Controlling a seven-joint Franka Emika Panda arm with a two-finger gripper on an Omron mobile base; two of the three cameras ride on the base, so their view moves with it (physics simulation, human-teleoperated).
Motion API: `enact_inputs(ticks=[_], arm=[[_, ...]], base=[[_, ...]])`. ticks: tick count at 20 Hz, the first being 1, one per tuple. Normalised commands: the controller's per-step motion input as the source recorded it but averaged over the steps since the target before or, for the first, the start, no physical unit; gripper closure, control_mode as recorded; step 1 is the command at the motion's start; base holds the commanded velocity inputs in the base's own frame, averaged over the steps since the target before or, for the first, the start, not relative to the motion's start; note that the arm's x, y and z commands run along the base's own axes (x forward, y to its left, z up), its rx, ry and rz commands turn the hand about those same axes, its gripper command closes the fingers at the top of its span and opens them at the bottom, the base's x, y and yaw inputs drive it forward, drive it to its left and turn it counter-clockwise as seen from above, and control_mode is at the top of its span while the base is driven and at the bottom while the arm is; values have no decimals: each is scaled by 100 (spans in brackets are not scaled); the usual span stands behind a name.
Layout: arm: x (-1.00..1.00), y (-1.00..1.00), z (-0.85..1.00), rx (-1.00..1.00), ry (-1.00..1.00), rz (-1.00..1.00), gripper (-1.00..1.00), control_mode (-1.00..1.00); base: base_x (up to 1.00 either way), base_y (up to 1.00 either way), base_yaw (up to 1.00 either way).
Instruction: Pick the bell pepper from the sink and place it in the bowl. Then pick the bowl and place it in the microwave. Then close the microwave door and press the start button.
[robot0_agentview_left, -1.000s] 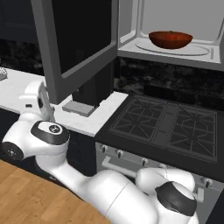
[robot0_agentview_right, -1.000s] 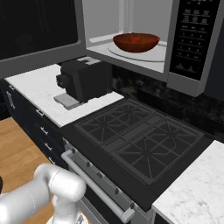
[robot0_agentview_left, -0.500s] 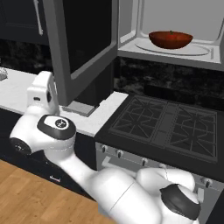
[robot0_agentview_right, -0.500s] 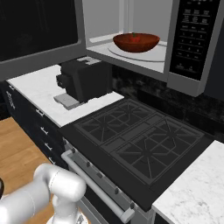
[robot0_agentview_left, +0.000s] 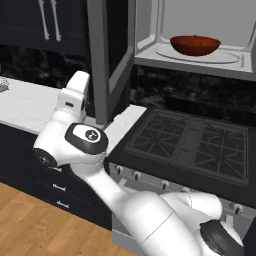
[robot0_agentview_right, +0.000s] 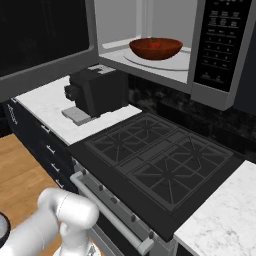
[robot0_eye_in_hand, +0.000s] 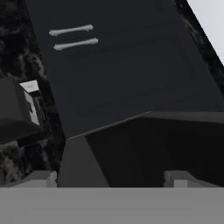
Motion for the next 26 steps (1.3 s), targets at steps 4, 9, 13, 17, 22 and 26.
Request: enact_inputs(ticks=[4, 9, 13, 17, 22, 26], arm=[[-23, -82, 38, 24, -13, 0, -100, -100], [-10, -100, 28, 30, -7, 0, -100, -100], [0, -100, 24, 29, -2, 0, -100, -100], [0, -100, 28, 29, 0, 1, -100, -100], [0, -100, 33, 30, 0, 0, -100, -100], [0, -100, 37, 32, 0, 0, -100, -100]], base=[[0, 0, 0], [0, 0, 0], [0, 0, 0], [0, 0, 0], [0, 0, 0], [0, 0, 0]])
